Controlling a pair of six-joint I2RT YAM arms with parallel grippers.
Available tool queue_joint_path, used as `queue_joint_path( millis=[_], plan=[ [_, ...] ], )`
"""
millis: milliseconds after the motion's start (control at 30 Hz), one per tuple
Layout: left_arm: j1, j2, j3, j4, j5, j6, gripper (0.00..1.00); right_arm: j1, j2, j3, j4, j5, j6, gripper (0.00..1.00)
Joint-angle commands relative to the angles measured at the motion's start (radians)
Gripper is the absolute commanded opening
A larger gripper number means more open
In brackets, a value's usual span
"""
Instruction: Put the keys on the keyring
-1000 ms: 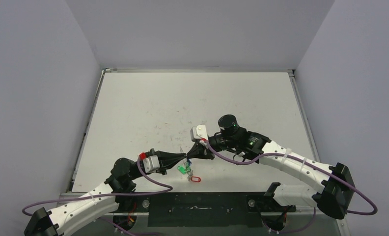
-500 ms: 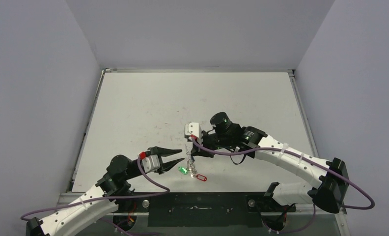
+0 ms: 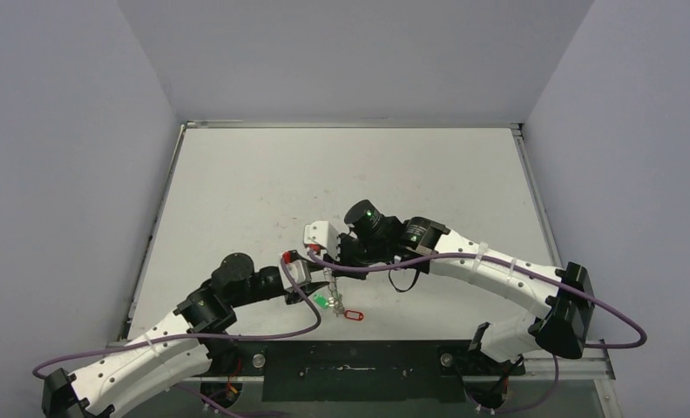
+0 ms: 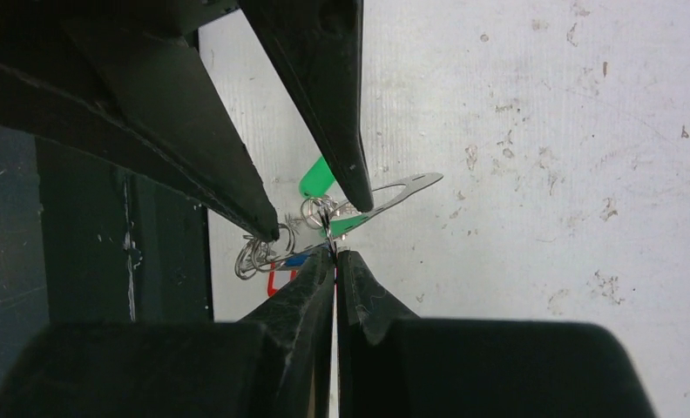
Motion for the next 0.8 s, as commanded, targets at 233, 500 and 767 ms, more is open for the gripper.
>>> queue_joint_path(
  millis=[233,500,767],
  plan=[
    [-0.004,0.057,0.005,0.149,0.014,-0.014,0.25,0.027,0.019,0.057,-0.003,0.029,0.007,0.00],
    [-0.004,0.073,0.006,0.121,0.005,0.007,0.00,0.028,0.010,0.056,0.001,0.050,0.000,0.00],
    [-0.004,0.038,-0.043,0.199,-0.023,-0.026,0.00,0.008,-0.030,0.008,0.080,0.042,0.003,0.32]
  ],
)
